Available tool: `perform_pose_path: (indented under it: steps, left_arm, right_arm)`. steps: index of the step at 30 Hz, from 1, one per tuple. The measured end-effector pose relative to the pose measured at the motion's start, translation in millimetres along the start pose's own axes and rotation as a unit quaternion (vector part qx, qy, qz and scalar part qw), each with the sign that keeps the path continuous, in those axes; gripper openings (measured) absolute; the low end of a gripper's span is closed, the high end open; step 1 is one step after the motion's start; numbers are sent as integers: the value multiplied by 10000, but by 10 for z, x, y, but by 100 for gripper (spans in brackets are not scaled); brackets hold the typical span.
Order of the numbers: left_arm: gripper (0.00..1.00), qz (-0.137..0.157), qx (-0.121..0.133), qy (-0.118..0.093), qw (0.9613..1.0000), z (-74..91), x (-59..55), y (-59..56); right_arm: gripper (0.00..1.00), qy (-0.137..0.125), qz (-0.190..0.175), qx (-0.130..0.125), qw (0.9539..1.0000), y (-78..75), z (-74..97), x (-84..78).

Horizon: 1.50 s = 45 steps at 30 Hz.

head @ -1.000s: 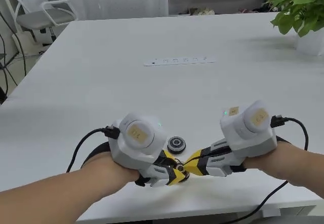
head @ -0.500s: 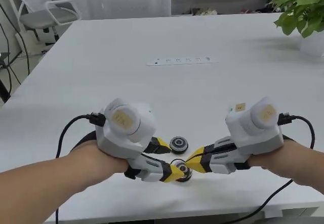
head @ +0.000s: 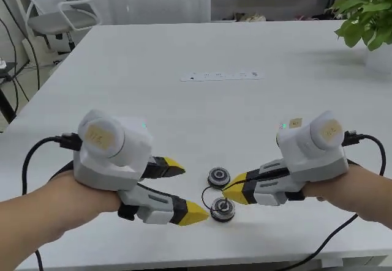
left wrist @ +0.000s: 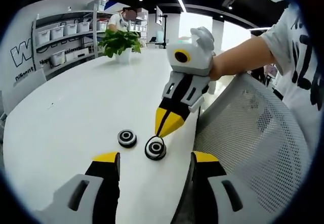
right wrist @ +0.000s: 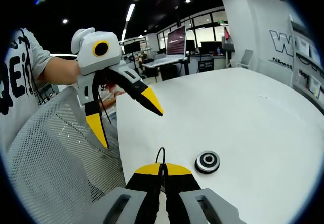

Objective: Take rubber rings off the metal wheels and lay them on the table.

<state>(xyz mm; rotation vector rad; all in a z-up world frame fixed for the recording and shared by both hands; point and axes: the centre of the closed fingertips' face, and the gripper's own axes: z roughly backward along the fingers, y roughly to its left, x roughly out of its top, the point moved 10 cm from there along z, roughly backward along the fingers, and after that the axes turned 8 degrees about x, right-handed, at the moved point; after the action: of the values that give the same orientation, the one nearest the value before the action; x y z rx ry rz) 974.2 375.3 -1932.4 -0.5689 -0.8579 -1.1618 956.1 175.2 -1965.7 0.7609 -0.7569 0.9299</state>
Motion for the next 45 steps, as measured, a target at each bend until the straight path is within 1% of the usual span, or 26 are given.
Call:
perform_pose_path:
  steps: [3, 5, 10, 13, 16, 19, 23, 25, 30, 35, 40, 45]
  left_arm:
    - [57, 66, 123, -69, 9999, 125, -33, 50]
    - [60, 84, 175, -80, 9998, 181, -51, 66]
    - [65, 242, 341, -122, 9991, 331, -132, 138]
    - [69, 293, 411, -138, 9986, 387, -162, 159]
    - [75, 397, 504, -183, 9978, 459, -203, 190]
    - [81, 424, 541, -202, 9974, 503, -239, 205]
    - [86, 464, 557, -230, 9971, 546, -274, 205]
    - [87, 492, 565, -228, 9969, 560, -291, 206]
    - [87, 593, 612, -221, 9961, 580, -331, 219]
    - [87, 626, 617, -223, 9959, 585, -350, 219]
    - [87, 637, 610, -175, 9960, 581, -373, 218]
    - [87, 666, 580, -128, 9960, 567, -390, 223]
  right_arm:
    - [0, -1, 34, 34, 10000, 4, -27, 48]
    - [0, -7, 55, 48, 10000, 3, -47, 68]
    - [0, 9, 76, 118, 9999, 10, -137, 122]
    - [0, 24, 100, 147, 9998, 9, -180, 146]
    - [0, 21, 118, 167, 9998, 4, -236, 178]
    - [0, 13, 110, 185, 9998, -3, -288, 199]
    - [0, 38, 107, 198, 9997, -21, -363, 199]
    - [0, 55, 104, 195, 9997, -26, -390, 197]
    - [0, 95, 86, 215, 9997, -19, -482, 192]
    - [0, 238, 119, 229, 9994, -15, -587, 130]
    - [0, 274, 122, 250, 9992, -9, -638, 83]
    - [0, 378, 266, 230, 9987, -21, -650, 64]
